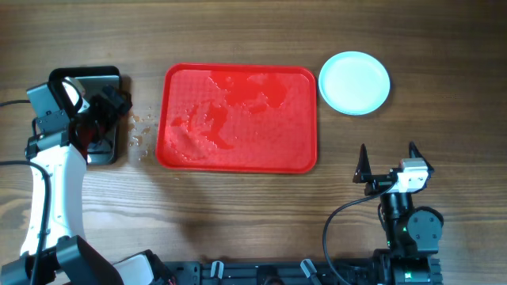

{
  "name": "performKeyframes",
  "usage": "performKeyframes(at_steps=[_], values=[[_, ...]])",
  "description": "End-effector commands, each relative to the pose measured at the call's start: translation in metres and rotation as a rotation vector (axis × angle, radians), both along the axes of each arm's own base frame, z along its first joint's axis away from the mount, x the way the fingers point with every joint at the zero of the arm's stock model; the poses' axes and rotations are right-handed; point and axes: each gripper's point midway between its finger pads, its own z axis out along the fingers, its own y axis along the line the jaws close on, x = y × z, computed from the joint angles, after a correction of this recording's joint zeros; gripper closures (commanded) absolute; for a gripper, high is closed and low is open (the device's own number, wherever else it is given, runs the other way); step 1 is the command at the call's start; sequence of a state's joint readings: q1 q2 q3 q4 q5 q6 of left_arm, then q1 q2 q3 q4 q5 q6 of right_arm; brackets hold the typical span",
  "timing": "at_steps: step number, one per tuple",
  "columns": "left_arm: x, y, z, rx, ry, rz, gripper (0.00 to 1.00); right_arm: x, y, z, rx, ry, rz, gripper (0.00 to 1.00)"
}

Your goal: Clean dirty plates on tray and stack at the side

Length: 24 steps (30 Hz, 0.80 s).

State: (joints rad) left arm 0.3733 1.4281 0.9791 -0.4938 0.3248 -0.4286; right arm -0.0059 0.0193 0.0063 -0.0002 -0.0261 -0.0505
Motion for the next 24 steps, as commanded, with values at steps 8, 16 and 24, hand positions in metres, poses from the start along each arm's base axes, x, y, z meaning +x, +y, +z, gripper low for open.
performKeyframes(at_steps=[8, 16, 24], values=[[0.0002, -0.0035, -0.0036, -0.014, 0.005, -0.012, 0.0, -0.0009, 0.0021, 0.0033, -0.01, -0.016, 0.015, 0.0], [-0.001, 0.0026, -0.0053, 0.014, 0.016, 0.01, 0.0, -0.0009, 0.0022, 0.0034, -0.009, -0.016, 0.015, 0.0], [-0.0059, 0.0013, -0.0128, 0.006, 0.053, 0.011, 0.0, -0.0009, 0.0021, 0.0033, -0.009, -0.016, 0.015, 0.0]])
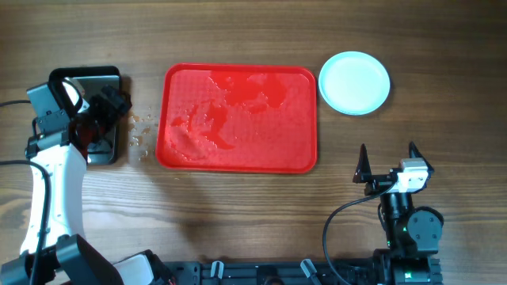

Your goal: Clean dirty plates on tray and stack at the side

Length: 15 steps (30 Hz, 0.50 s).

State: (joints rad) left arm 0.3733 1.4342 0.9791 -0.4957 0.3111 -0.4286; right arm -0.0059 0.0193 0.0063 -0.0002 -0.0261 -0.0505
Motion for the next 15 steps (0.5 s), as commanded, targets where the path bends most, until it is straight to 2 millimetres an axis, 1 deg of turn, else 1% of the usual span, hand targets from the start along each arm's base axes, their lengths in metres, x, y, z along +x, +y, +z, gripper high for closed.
performKeyframes(at_steps=[1, 4, 6, 7, 9, 12, 15], values=[[-0.009, -0.001, -0.012, 0.001, 0.061, 0.008, 0.0, -0.001, 0.002, 0.003, -0.01, -0.016, 0.015, 0.0], [-0.025, -0.009, -0.024, -0.008, 0.148, 0.004, 0.0, -0.001, 0.002, 0.003, -0.009, -0.016, 0.015, 0.0], [-0.032, -0.016, -0.031, -0.004, 0.187, -0.009, 0.0, -0.001, 0.002, 0.003, -0.009, -0.016, 0.015, 0.0], [-0.036, -0.026, -0.04, 0.008, 0.209, -0.035, 0.0, -0.001, 0.002, 0.003, -0.01, -0.016, 0.015, 0.0], [-0.034, -0.038, -0.049, 0.03, 0.201, -0.071, 0.0, -0.001, 0.002, 0.003, -0.01, -0.016, 0.015, 0.0], [-0.025, -0.061, -0.061, 0.072, 0.14, -0.144, 0.0, -0.001, 0.002, 0.003, -0.009, -0.016, 0.015, 0.0], [-0.016, -0.089, -0.067, 0.108, 0.061, -0.223, 0.0, -0.001, 0.002, 0.003, -0.01, -0.016, 0.015, 0.0]])
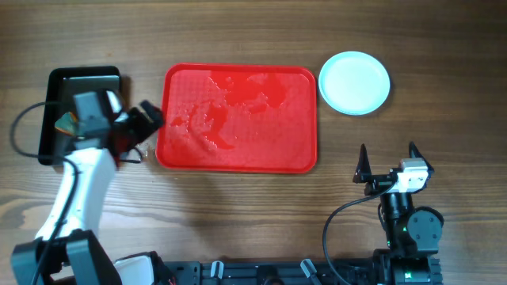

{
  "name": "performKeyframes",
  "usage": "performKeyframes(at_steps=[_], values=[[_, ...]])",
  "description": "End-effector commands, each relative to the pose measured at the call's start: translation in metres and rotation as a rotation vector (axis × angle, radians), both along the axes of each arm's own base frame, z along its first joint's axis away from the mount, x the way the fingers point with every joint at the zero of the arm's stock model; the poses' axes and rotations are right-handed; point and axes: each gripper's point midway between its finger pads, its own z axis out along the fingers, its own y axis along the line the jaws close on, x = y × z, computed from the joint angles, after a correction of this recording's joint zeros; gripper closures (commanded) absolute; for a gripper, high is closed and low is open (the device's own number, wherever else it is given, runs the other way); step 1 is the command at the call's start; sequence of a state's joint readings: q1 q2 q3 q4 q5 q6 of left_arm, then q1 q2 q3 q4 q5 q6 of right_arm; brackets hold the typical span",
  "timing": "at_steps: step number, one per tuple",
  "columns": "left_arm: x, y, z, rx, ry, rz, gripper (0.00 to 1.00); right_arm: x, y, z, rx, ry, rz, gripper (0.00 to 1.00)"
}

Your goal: Clean dirty plates on tray and stack at the side

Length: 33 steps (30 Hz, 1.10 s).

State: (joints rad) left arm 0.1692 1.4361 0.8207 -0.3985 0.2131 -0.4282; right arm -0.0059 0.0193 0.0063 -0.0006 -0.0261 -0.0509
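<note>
The red tray [238,119] lies mid-table with wet smears on its surface and no plate on it. A pale round plate [354,82] rests on the table to the tray's right, at the back. My left gripper [149,119] hovers at the tray's left edge, pointing right; from above its jaws look dark and bunched, and I cannot tell whether they hold anything. Near the front right, my right gripper [388,161] stands open and empty, fingers pointing away from me.
A black bin [79,79] sits at the far left, with a small orange and green item [65,123] in it beside the left arm [83,182]. Small crumbs [136,156] lie on the wood between bin and tray.
My left gripper has moved right, from over the black bin to the left edge of the red tray. The small orange and green item in the bin has come into view. The right arm has not moved.
At both earlier moments my left gripper was over the black bin at the far left, unmoved between them. Now it is at the tray's left edge. The tray, the pale plate and the right gripper have stayed where they were throughout.
</note>
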Motion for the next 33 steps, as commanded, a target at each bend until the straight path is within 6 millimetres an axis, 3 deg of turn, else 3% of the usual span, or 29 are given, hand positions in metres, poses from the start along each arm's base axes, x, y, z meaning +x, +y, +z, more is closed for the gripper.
performKeyframes(at_steps=[1, 5, 11, 20, 33], values=[[-0.001, -0.033, -0.016, 0.053, -0.041, -0.095, 0.0, -0.001, 0.002, 0.003, -0.009, -0.016, 0.015, 0.0], [-0.01, -0.05, -0.018, 0.131, -0.061, -0.138, 0.0, -0.001, 0.002, 0.003, -0.009, -0.016, 0.015, 0.0], [-0.038, -0.055, -0.02, 0.234, -0.085, -0.154, 0.0, -0.001, 0.002, 0.003, -0.009, -0.016, 0.015, 0.0], [-0.081, -0.064, -0.016, 0.157, -0.251, -0.186, 0.0, -0.001, 0.002, 0.003, -0.009, -0.016, 0.015, 0.0], [-0.09, -0.061, -0.009, 0.154, -0.44, -0.163, 0.0, -0.001, 0.002, 0.003, -0.009, -0.016, 0.015, 0.0]])
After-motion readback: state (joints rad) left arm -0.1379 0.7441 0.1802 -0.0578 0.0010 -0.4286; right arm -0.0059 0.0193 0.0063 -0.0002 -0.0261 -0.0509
